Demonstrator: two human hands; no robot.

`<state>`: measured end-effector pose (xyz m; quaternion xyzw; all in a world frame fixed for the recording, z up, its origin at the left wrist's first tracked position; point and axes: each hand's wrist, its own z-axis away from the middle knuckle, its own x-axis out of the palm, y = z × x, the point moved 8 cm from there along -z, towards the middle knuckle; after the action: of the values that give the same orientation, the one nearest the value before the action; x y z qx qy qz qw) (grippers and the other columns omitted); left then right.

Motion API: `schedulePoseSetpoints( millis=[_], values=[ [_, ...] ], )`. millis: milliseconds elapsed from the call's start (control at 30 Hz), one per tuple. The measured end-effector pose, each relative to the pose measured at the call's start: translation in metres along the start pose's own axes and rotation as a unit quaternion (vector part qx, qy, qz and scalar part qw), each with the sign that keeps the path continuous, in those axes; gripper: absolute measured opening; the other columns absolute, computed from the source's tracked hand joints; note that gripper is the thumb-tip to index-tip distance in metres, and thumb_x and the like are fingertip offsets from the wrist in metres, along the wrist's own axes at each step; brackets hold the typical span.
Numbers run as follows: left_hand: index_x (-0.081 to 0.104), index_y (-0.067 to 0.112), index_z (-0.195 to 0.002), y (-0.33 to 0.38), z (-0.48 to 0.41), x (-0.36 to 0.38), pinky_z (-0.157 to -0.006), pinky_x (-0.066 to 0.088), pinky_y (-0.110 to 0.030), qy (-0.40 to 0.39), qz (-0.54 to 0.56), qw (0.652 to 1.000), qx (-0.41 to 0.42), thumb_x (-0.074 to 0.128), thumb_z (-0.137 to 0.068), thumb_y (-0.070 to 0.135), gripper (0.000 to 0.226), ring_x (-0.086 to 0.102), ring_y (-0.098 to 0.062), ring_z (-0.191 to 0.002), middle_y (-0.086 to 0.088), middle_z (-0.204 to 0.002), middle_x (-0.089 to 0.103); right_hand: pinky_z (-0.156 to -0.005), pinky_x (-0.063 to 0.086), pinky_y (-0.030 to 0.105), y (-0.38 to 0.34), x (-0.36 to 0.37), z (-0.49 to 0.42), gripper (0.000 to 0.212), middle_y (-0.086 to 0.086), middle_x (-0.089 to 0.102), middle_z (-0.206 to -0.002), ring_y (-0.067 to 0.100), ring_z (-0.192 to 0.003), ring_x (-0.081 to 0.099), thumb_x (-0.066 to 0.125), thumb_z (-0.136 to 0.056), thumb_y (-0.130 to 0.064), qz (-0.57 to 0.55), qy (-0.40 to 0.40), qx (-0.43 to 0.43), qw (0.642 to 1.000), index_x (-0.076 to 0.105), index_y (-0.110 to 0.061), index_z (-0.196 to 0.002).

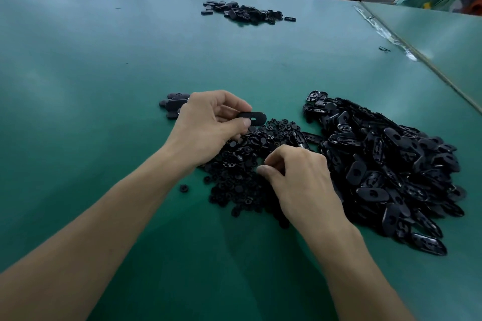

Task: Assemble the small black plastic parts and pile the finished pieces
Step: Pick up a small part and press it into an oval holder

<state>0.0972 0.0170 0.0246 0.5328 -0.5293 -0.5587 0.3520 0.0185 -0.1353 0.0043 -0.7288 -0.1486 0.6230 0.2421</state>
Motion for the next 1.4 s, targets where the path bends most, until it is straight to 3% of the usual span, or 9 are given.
schedulePoseSetpoints(
  millis=[233,367,500,633,800,933,1067,1233,1400],
  values=[
    [0.075,0.020,-0.088,-0.003,-0.001,-0.003,-0.074,0.061,-0.031,0.011,-0.006,1.000,-0.007,0.074,-0.086,0.003,0.017,0.074,-0.031,-0.078,-0.005,-0.076,0.076,-0.086,0.048,0.034,-0.004,-0.001,0.003,0.012,-0.005,0.065,-0.090,0.017,-0.095,0.056,0.068,-0.094,-0.034,0.013,0.014,-0.002,1.000,0.068,-0.022,-0.095],
    [0.074,0.017,-0.088,-0.005,-0.001,-0.002,-0.068,0.060,-0.026,0.008,-0.002,1.000,-0.022,0.072,-0.088,0.001,0.016,0.074,-0.022,-0.074,-0.006,-0.075,0.076,-0.083,0.045,0.030,-0.007,0.001,0.003,0.011,-0.003,0.063,-0.095,0.017,-0.096,0.055,0.065,-0.097,-0.031,0.029,0.013,-0.013,0.999,0.071,-0.021,-0.096],
    [0.074,0.014,-0.090,-0.009,0.000,-0.001,-0.072,0.062,-0.029,0.009,0.014,0.999,-0.041,0.072,-0.088,0.000,0.014,0.072,-0.022,-0.072,-0.007,-0.074,0.076,-0.078,0.033,0.027,-0.013,0.005,0.005,0.010,-0.003,0.057,-0.098,0.017,-0.095,0.047,0.055,-0.101,-0.030,0.046,0.001,-0.042,0.998,0.059,-0.022,-0.097],
    [0.073,0.014,-0.089,-0.011,0.000,-0.001,-0.073,0.063,-0.029,0.006,0.018,0.998,-0.052,0.072,-0.087,-0.001,0.015,0.073,-0.022,-0.072,-0.007,-0.073,0.076,-0.065,0.033,0.025,-0.012,-0.003,0.004,0.012,-0.010,0.056,-0.084,0.011,-0.080,0.051,0.052,-0.102,-0.021,-0.067,0.046,-0.050,0.995,0.050,-0.024,-0.091],
    [0.074,0.013,-0.085,-0.008,0.004,0.006,-0.067,0.062,-0.025,-0.020,0.014,0.998,-0.050,0.073,-0.084,-0.006,0.019,0.074,-0.015,-0.068,-0.008,-0.073,0.076,-0.073,0.038,0.006,-0.010,-0.023,0.003,0.019,-0.013,0.067,-0.089,-0.002,-0.075,0.055,0.059,-0.100,-0.014,-0.131,0.122,-0.080,0.981,0.070,-0.020,-0.113],
    [0.073,0.011,-0.086,-0.005,0.006,0.011,-0.065,0.061,-0.023,-0.046,0.010,0.997,-0.054,0.073,-0.084,-0.007,0.019,0.074,-0.014,-0.067,-0.011,-0.076,0.076,-0.071,0.051,0.013,-0.001,-0.026,0.001,0.014,-0.021,0.068,-0.080,-0.005,-0.076,0.064,0.066,-0.095,-0.012,-0.208,0.136,-0.063,0.967,0.073,-0.023,-0.099],
    [0.073,0.008,-0.089,-0.003,0.008,0.014,-0.067,0.062,-0.026,-0.060,0.013,0.997,-0.053,0.073,-0.083,-0.008,0.017,0.075,-0.018,-0.070,-0.012,-0.075,0.076,-0.072,0.051,0.014,0.005,-0.025,-0.001,0.016,-0.014,0.072,-0.080,0.003,-0.077,0.069,0.074,-0.090,-0.014,-0.276,0.131,-0.048,0.951,0.072,-0.030,-0.089],
    [0.074,0.008,-0.089,-0.001,0.011,0.022,-0.067,0.062,-0.027,-0.079,0.007,0.995,-0.053,0.073,-0.083,-0.008,0.017,0.075,-0.022,-0.073,-0.013,-0.076,0.076,-0.059,0.054,0.019,0.016,-0.023,-0.005,0.010,-0.002,0.074,-0.077,0.016,-0.072,0.070,0.077,-0.086,-0.013,-0.378,0.117,-0.008,0.919,0.077,-0.023,-0.084],
    [0.075,0.012,-0.084,0.005,0.014,0.028,-0.064,0.060,-0.023,-0.089,0.008,0.995,-0.041,0.074,-0.082,-0.008,0.020,0.074,-0.017,-0.070,-0.012,-0.076,0.076,-0.072,0.057,0.029,0.018,-0.017,-0.005,0.012,-0.006,0.076,-0.075,0.012,-0.073,0.073,0.076,-0.084,-0.011,-0.383,0.101,0.005,0.918,0.076,-0.023,-0.081]
  ],
)
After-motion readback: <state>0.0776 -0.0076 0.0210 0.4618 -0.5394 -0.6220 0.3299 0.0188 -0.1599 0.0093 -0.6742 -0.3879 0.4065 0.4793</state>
